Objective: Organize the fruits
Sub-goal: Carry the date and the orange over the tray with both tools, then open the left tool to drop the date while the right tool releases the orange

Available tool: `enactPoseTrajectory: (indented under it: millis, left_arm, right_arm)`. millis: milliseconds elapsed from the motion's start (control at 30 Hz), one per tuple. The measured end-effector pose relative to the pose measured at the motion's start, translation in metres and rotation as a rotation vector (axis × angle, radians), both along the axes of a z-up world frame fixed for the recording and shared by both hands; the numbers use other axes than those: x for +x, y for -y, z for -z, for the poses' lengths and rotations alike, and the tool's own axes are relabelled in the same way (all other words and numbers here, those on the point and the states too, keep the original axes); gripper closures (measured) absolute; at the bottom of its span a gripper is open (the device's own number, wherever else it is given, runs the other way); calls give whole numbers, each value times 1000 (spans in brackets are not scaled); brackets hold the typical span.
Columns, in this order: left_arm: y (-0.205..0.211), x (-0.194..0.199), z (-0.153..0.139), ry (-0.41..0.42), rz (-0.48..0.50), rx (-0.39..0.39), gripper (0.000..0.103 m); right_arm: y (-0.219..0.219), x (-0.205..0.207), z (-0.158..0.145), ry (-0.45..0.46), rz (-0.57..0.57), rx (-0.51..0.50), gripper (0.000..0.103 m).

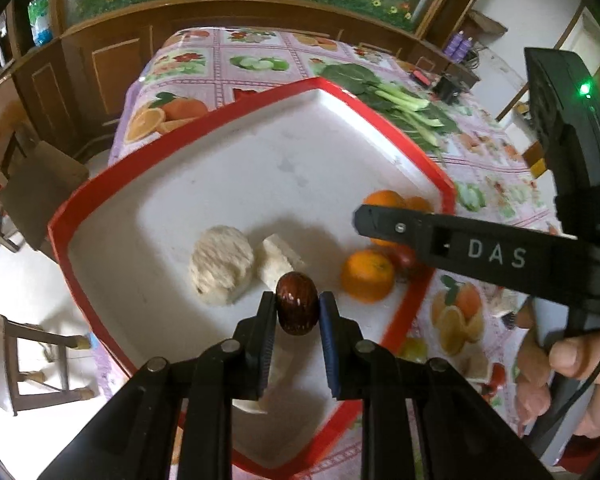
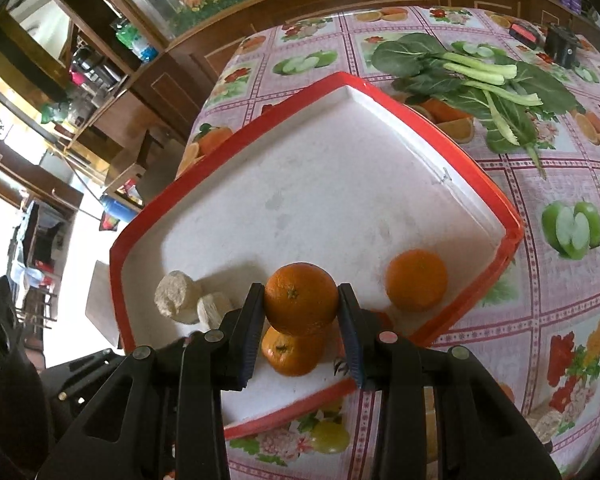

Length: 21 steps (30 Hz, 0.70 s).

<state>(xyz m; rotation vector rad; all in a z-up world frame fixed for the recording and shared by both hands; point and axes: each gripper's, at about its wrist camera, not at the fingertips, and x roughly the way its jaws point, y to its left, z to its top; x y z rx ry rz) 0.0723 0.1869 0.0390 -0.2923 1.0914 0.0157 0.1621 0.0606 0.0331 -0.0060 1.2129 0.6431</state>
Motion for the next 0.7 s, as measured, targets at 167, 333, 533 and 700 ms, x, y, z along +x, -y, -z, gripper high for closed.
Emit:
enactPoseTrajectory:
  millis: [167, 333, 533, 700]
  left_arm:
    - [-4, 0, 4, -5, -9, -9, 79]
    - [-5, 0, 4, -5, -8, -7, 79]
    - [-5, 1, 4, -3, -13, -9, 79]
    - [-4, -1, 4, 4, -11, 2, 79]
  right_arm:
    - [0, 4, 7, -2, 10, -15, 68]
    - [-2, 6, 10, 12, 5, -31, 68]
    - [-2, 8, 12, 22, 10, -45, 68]
    - [1, 9, 12, 15, 18, -42, 68]
